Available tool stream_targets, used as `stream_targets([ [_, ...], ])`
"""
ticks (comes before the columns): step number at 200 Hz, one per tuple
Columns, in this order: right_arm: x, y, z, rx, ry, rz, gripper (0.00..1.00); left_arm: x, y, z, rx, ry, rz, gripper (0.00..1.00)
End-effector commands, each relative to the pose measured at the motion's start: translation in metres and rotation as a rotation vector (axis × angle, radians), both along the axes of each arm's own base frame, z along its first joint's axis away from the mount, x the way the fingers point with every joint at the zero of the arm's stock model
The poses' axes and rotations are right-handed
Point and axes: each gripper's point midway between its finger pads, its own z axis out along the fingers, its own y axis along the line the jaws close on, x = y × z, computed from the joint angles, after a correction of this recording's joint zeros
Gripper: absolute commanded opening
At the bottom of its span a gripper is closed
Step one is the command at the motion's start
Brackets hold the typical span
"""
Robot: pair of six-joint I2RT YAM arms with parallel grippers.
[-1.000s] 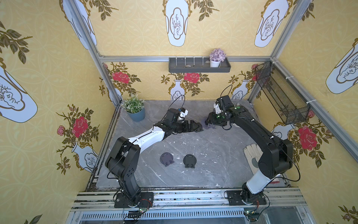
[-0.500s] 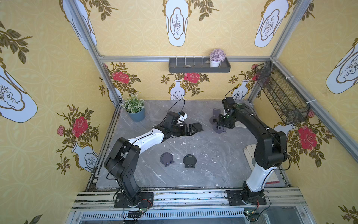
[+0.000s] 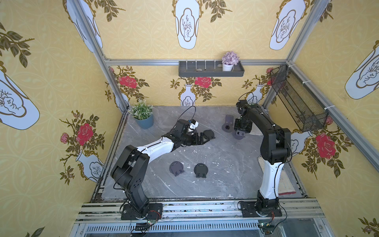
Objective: Open the phone stand
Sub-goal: Place the phone stand at the center of the board.
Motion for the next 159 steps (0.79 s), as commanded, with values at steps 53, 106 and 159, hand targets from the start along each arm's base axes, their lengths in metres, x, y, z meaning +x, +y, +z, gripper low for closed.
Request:
stream_targets([
  [53,-0.005,-0.018,-0.025,-0.043,0.087,-0.006,0.53,0.0,-0.003,-0.003,-0.014,-0.008,-0.008,0.99],
  [106,-0.007,-0.017,-0.038,-0.038,0.119,-0.001,0.58,-0.001,-0.002,-0.004,-0.019,-0.001,-0.005,0.99],
  [159,-0.006,-0.013,-0.035,-0.014,0.116,-0.009,0.72,-0.003,-0.001,-0.008,-0.02,0.003,-0.008,0.99],
])
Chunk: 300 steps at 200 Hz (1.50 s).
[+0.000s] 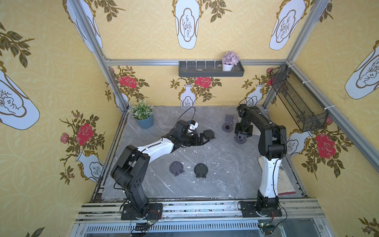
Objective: Open the phone stand
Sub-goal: Place the phone stand at the center of the board, then pick up the phone stand at the center of the board.
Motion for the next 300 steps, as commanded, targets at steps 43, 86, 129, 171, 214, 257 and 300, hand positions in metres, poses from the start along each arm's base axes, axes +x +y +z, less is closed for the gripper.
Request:
stream_targets([
  [43,0.006,-0.001,0.032,-0.01,-0.047,-0.033,0.98,0.0,-0.003,0.001,-0.017,-0.013,-0.011,0.99],
  [86,0.004,0.0,0.078,0.015,-0.135,-0.065,0.98,-0.002,-0.001,0.002,-0.017,-0.016,-0.011,0.99],
  [129,-0.012,0.019,0.122,0.049,-0.215,-0.049,0.98,-0.005,0.001,0.0,-0.013,-0.014,-0.011,0.99],
  [171,-0.027,0.066,0.152,0.072,-0.269,0.06,0.98,-0.006,0.002,0.001,-0.013,-0.017,-0.01,0.99],
  [214,-0.034,0.122,0.16,0.125,-0.289,0.182,0.98,-0.008,0.005,0.001,-0.001,-0.017,-0.005,0.99],
  [257,-0.033,0.169,0.135,0.225,-0.255,0.285,0.98,-0.012,0.01,0.002,0.019,-0.021,-0.001,0.99],
  [300,-0.022,0.199,0.109,0.311,-0.219,0.335,0.98,-0.02,0.021,0.002,0.029,-0.025,0.028,0.99],
])
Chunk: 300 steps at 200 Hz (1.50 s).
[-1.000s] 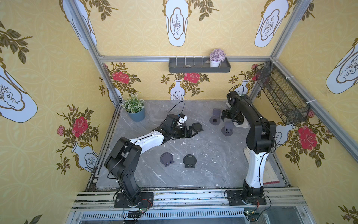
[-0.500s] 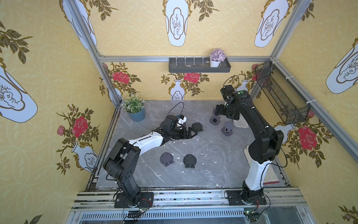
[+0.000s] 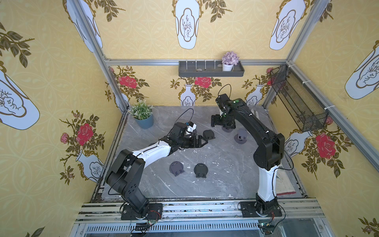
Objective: Open the phone stand
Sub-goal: Pick up the phone stand at the center of the board.
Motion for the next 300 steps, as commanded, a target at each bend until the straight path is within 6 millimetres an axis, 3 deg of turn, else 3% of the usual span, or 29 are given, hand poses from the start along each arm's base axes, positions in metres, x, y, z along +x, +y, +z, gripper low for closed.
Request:
stream_targets([
  [1,0.009,0.02,-0.005,0.075,-0.006,0.043,0.98,-0.003,0.007,-0.004,0.017,-0.006,0.017,0.99],
  [83,0.016,0.041,-0.074,0.044,0.092,0.134,0.98,-0.029,0.036,-0.007,0.023,-0.005,0.091,0.99],
  [142,0.013,0.034,-0.122,-0.09,0.149,0.178,0.98,-0.037,0.064,-0.009,0.021,-0.004,0.166,0.99],
  [169,0.022,0.031,-0.127,-0.146,0.14,0.191,1.0,-0.041,0.071,-0.009,0.021,-0.01,0.178,0.99],
  [214,0.02,0.027,-0.139,-0.174,0.164,0.204,0.93,-0.045,0.078,-0.009,0.024,-0.011,0.191,0.99],
  [278,0.006,0.038,-0.145,-0.163,0.183,0.243,0.79,-0.041,0.078,-0.009,0.019,-0.01,0.193,0.99],
  [300,0.004,0.039,-0.146,-0.167,0.186,0.25,0.7,-0.039,0.076,-0.009,0.008,0.01,0.202,0.99],
])
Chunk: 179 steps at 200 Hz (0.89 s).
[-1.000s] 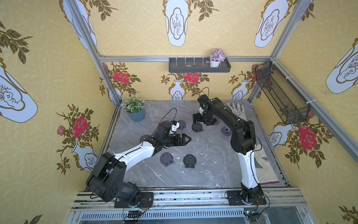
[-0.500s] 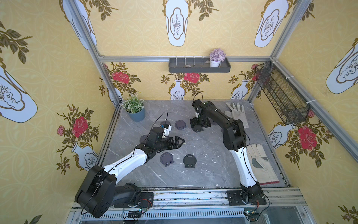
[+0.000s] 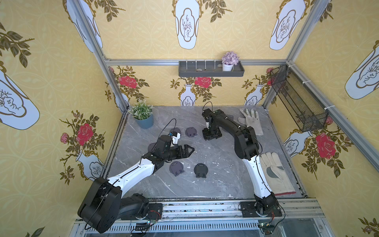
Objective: Open the phone stand
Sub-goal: Pick up the phone stand at the center of the board.
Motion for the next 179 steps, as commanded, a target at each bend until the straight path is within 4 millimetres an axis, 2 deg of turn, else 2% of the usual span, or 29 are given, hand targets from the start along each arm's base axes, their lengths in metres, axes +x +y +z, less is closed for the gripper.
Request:
stream_targets([
  [1,-0.003,0.001,0.003,0.001,0.0,0.013,0.7,0.003,-0.002,0.002,-0.021,0.008,0.008,0.99],
  [40,-0.002,-0.001,0.009,-0.01,-0.019,0.021,0.57,0.005,-0.004,0.004,-0.025,0.006,0.007,0.99],
  [75,-0.001,-0.002,0.013,-0.006,-0.024,0.018,0.54,0.008,-0.006,0.006,-0.028,0.002,0.009,0.99],
  [104,-0.002,-0.001,0.03,0.019,-0.047,0.003,0.53,0.012,-0.007,0.004,-0.017,0.008,0.008,0.99],
  [109,-0.007,-0.004,0.027,0.012,-0.033,-0.001,0.53,0.014,-0.008,0.004,-0.011,0.008,0.008,0.99],
  [143,-0.02,-0.007,0.049,0.059,-0.049,-0.032,0.53,0.026,-0.012,0.005,-0.028,0.0,0.025,0.99],
  [179,-0.043,-0.009,0.076,0.139,-0.059,-0.062,0.53,0.042,-0.033,0.013,-0.118,-0.015,-0.017,0.99],
])
